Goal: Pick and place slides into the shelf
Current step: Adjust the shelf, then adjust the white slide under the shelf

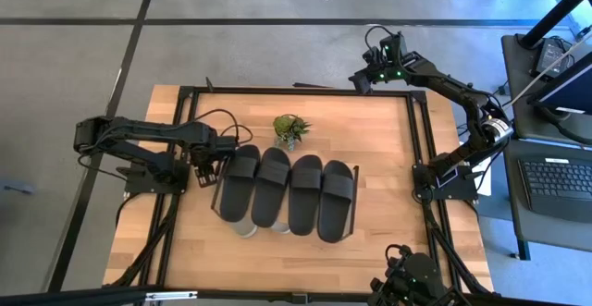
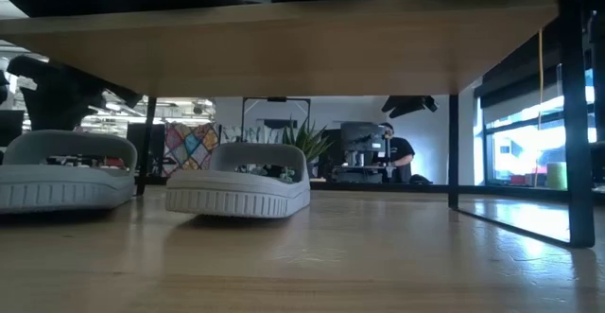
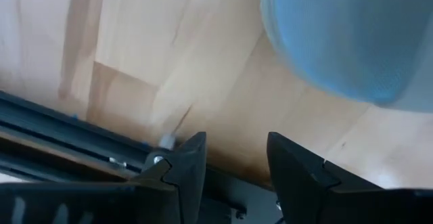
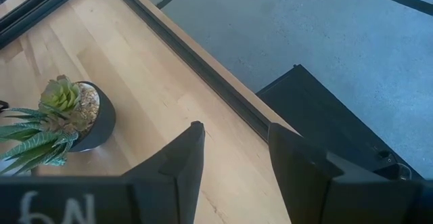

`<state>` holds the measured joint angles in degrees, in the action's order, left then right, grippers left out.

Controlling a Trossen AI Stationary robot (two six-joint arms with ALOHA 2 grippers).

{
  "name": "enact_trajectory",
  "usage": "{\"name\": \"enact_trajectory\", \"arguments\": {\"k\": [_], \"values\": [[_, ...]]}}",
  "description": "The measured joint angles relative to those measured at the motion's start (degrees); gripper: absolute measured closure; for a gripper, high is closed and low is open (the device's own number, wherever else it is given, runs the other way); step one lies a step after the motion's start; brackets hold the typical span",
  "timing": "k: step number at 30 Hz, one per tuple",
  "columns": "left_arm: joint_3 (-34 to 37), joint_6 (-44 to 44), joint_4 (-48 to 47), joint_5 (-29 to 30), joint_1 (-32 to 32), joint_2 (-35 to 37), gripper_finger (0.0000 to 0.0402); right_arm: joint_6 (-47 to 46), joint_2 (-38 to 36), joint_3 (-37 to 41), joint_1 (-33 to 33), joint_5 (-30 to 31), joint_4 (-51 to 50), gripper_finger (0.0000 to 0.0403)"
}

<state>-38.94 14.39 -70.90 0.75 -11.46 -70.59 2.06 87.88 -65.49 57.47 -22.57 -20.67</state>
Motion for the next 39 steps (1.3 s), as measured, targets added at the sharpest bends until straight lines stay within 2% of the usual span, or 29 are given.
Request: {"name": "enact_trajectory", "arguments": {"k": [12, 20, 24, 33, 39], "values": [[0.2, 0.1, 10.2, -2.8, 1.0, -0.1, 0.0253, -0.1, 0.0, 0.0, 0.0, 0.0, -0.1, 0.0238], [-0.2, 8.0, 1.1, -5.3, 0.7, 0.3, 0.0253, -0.1, 0.0, 0.0, 0.0, 0.0, -0.2, 0.0238], [0.1, 9.2, 0.4, -7.5, 0.8, 2.8, 0.0253, -0.3, 0.0, 0.0, 0.0, 0.0, -0.2, 0.0238], [-0.7, 12.9, 0.3, -5.2, 0.8, 13.0, 0.0253, -0.2, 0.0, 0.0, 0.0, 0.0, -0.2, 0.0237], [-0.7, 19.0, 0.8, -3.9, 0.7, 13.8, 0.0253, -0.1, 0.0, 0.0, 0.0, 0.0, -0.2, 0.0237]]}}
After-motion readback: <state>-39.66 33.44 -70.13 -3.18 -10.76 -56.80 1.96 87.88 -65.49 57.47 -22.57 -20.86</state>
